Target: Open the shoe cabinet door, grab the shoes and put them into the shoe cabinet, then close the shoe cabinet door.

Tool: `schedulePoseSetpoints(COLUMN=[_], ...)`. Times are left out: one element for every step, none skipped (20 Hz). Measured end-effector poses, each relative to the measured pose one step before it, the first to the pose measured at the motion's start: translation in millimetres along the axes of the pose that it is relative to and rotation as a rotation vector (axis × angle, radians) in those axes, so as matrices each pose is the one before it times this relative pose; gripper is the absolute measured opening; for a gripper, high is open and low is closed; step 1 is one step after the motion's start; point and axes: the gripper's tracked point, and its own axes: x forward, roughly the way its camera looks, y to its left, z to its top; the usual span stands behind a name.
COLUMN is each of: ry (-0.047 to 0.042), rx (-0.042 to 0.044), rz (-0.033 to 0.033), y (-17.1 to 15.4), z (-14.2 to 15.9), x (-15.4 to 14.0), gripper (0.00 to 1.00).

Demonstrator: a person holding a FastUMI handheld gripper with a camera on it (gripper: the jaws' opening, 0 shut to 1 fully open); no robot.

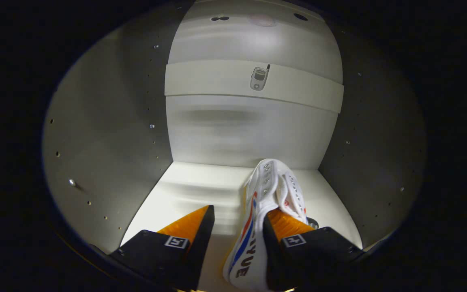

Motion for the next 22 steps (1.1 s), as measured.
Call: schedulePoseSetpoints(ry=[-0.01417,-0.01309,-0.00564,-0.00106,-0.00649,-0.00345,-0.01046,-0.02072,-0.01527,-0.00953,-0.00946,-0.01339,-0.01279,-0.01187,-0.01093,-0.01312,-0.01053,-0.00625,-0.00575,-0.004,-0.00555,-0.00504], rx=[0.00355,0.00573,0.00569,0.00328,-0.00032,0.00057,0.00315,0.00484,0.00682,0.01072,0.01112,0.00904,0.00166,-0.00318,-0.00375,-0.00483,-0.0001,0.00427,0.00762,0.00792,0.00599,0.00301], rz=[-0.00667,0.00553,0.0002,0.00371,-0.00162,-0.00185,0.00704,0.00275,-0.00575,-0.00419,-0.00408,0.00095,-0.00189,-0.0036,-0.0017,-0.00253,-0.00091,-0.00018,0.00122,0.00274,0.00126,0.00242], y=[-1.03,1.12,0.48,1.68,0.62,0.2,2.13,-0.91,-2.56,-1.79,-2.79,-1.4,-1.39,-1.14,-0.42,0.13,0.89,0.61,1.43,2.52,1.52,2.32], z=[1.53,2.35,-0.09,-1.66,0.6,0.08,2.2,4.72,3.75,1.62,2.67,2.95,2.74,2.22,1.8,1.49,1.02,0.17,0.42,-0.9,0.45,-1.01], x=[-2.46,-6.86,-4.32,-4.27,-5.55,-4.66,-7.05,-7.17,-8.72,-9.43,-10.23,-10.65,-11.65,-14.3,-12.34,-14.73,-14.47,-14.48,-14.6,-15.06,-14.94,-14.53], gripper=[0.79,0.79,0.79,0.81,0.84,0.84,0.87,0.88,0.88,0.88,0.88,0.88,0.88,0.88,0.91,0.93,0.95,0.96,0.96,0.96,0.95,0.96])
